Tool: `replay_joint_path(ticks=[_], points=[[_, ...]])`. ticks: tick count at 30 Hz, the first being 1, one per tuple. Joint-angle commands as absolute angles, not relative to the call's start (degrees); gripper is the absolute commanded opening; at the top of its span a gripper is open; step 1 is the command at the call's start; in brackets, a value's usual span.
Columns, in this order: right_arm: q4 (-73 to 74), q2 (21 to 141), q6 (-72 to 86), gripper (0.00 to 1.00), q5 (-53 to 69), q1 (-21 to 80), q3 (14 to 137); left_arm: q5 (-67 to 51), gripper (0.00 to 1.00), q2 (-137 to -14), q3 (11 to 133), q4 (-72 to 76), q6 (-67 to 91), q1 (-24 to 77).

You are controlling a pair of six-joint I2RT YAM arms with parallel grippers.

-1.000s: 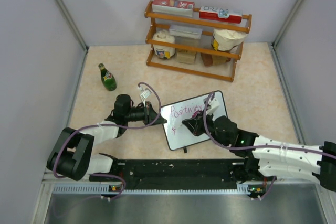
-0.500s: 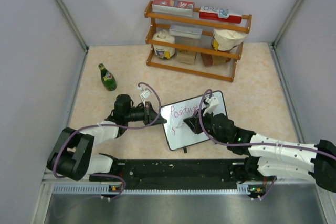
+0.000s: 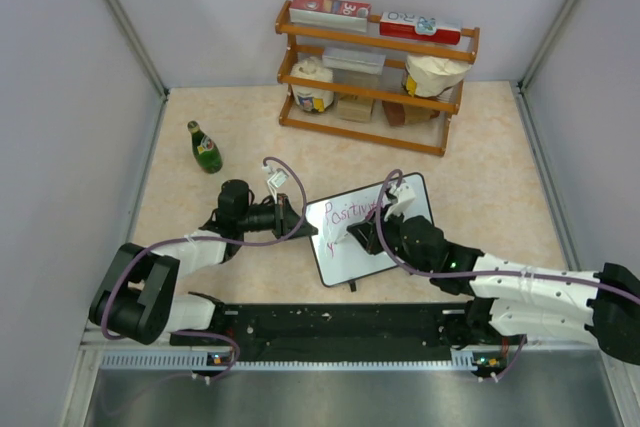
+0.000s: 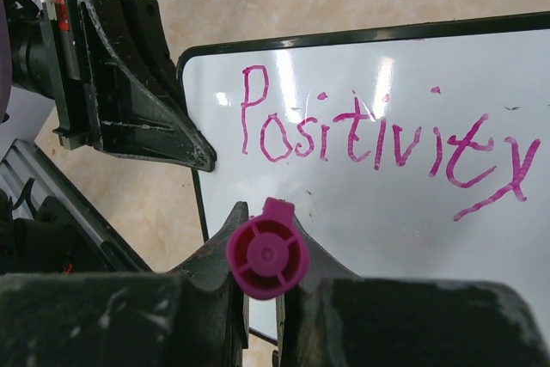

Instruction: Write a sentence on the whiteboard

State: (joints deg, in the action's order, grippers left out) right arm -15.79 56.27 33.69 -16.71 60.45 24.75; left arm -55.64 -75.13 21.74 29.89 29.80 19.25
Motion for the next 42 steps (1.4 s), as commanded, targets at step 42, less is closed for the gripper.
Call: replay_joint_path(ticks=[42], points=[[-13.8, 55.37, 32.08, 0.0, -20.04, 59.59, 28.12, -50.98, 0.0, -75.06, 21.18, 28.21, 24.35, 19.51]])
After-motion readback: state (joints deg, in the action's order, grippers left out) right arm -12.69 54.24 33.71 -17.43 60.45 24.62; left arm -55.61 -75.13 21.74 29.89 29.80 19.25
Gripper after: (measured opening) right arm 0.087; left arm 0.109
